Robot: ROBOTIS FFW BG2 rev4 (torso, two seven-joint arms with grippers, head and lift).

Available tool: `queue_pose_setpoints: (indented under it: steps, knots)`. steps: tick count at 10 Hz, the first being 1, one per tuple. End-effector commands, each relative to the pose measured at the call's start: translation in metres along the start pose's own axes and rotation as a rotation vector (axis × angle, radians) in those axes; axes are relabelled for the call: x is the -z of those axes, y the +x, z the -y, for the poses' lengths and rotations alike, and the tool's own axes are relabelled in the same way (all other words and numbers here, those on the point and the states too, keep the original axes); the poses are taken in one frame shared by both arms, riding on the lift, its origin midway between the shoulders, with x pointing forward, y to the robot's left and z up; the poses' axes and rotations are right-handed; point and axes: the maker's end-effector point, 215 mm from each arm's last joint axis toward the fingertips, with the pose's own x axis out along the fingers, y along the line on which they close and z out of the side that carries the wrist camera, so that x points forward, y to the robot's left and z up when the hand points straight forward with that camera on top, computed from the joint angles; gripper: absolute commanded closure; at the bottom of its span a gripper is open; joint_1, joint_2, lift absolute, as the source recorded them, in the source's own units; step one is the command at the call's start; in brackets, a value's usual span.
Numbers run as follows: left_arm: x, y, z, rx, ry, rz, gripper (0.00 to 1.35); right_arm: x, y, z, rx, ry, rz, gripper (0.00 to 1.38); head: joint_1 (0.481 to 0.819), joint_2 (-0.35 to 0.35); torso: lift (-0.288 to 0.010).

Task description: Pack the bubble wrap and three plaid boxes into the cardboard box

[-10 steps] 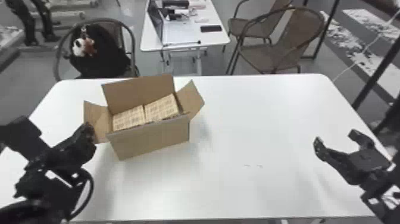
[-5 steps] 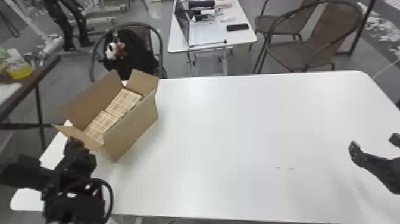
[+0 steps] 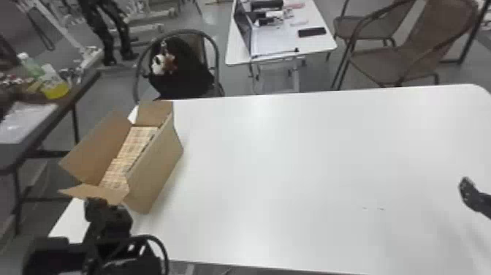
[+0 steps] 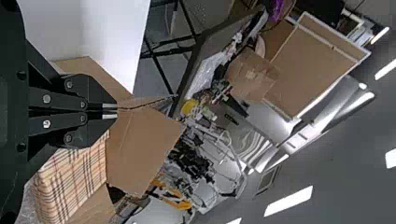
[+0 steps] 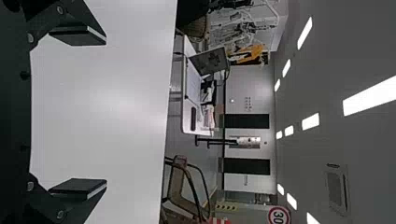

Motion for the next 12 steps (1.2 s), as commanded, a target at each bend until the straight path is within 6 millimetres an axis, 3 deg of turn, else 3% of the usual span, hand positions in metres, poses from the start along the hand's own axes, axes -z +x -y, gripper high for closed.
queue_pose_setpoints:
  steps: [1, 2, 4, 5, 6, 7, 9, 10, 11, 12]
  knots:
    - [-0.003, -0.012, 0.000, -0.012, -0.026, 0.040, 1.22, 0.003, -0.002, 0.000, 0.003, 0.002, -0.005, 0.21, 0.695, 0.243, -0.148]
    - [-0.004, -0.017, 0.006, 0.005, -0.015, 0.046, 1.12, 0.004, -0.004, 0.000, 0.005, 0.003, -0.007, 0.21, 0.695, 0.243, -0.148]
    - [-0.027, -0.036, 0.052, 0.091, 0.107, 0.109, 0.34, 0.004, -0.006, 0.001, 0.010, 0.000, -0.010, 0.21, 0.695, 0.227, -0.148]
    - [-0.030, -0.049, 0.076, 0.145, 0.131, 0.115, 0.03, 0.004, -0.006, 0.001, 0.009, -0.002, -0.011, 0.21, 0.695, 0.207, -0.148]
    - [-0.040, -0.062, 0.099, 0.216, 0.234, 0.152, 0.01, 0.004, -0.005, -0.001, 0.004, -0.004, -0.011, 0.21, 0.695, 0.182, -0.148]
    - [-0.036, -0.077, 0.127, 0.349, 0.345, 0.140, 0.05, 0.002, -0.005, -0.002, 0.002, -0.013, -0.010, 0.21, 0.695, 0.156, -0.148]
    - [0.007, -0.116, 0.159, 0.485, 0.436, 0.025, 0.05, -0.015, -0.011, -0.003, 0.019, -0.055, 0.007, 0.21, 0.695, 0.100, -0.148]
    - [0.043, -0.141, 0.160, 0.546, 0.488, -0.071, 0.05, -0.026, -0.015, -0.009, 0.014, -0.086, 0.010, 0.21, 0.695, 0.058, -0.148]
    - [0.074, -0.167, 0.137, 0.564, 0.539, -0.171, 0.05, -0.028, -0.018, -0.022, -0.005, -0.096, -0.003, 0.21, 0.695, 0.019, -0.148]
    - [0.092, -0.191, 0.108, 0.559, 0.589, -0.242, 0.05, -0.020, -0.033, -0.038, -0.026, -0.068, -0.033, 0.21, 0.695, 0.001, -0.148]
